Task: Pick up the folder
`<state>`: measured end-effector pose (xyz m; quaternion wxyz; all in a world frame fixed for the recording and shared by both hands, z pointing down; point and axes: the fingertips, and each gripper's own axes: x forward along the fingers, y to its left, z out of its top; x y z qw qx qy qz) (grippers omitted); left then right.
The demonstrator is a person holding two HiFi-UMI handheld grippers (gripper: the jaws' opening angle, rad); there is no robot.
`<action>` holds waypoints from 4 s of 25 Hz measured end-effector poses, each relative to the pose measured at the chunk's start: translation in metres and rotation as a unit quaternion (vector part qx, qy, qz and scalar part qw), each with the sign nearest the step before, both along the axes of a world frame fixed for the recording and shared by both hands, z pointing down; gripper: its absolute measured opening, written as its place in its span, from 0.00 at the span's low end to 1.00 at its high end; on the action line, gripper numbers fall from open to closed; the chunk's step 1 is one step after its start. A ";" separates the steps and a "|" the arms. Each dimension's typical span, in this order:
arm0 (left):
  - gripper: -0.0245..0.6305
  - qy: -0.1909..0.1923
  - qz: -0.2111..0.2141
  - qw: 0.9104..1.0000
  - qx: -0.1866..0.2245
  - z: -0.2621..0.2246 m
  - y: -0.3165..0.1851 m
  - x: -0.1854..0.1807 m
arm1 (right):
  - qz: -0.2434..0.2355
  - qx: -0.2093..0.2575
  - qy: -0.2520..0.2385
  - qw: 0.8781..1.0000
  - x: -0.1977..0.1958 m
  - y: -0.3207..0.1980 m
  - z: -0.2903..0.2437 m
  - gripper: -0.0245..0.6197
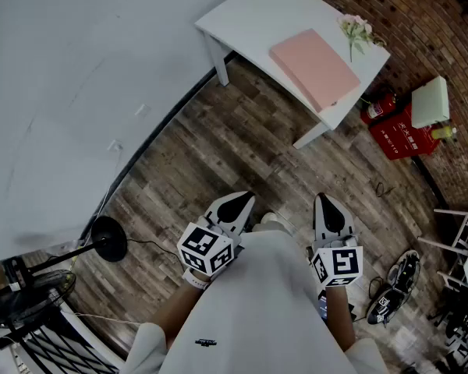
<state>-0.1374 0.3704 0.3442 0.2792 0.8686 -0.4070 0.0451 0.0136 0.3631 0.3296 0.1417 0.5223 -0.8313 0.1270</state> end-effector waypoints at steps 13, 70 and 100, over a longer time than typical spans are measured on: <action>0.08 -0.042 0.024 0.997 0.057 -0.060 0.022 0.097 | -0.014 0.025 -0.048 0.998 0.062 0.024 -0.023 0.05; 0.08 0.013 0.103 0.994 0.030 -0.057 -0.348 -0.029 | 0.130 0.005 -0.066 0.989 -0.016 -0.319 -0.023 0.08; 0.08 -0.026 0.168 0.985 -0.031 -0.012 -0.411 0.053 | 0.189 -0.033 -0.079 0.978 0.053 -0.344 0.020 0.12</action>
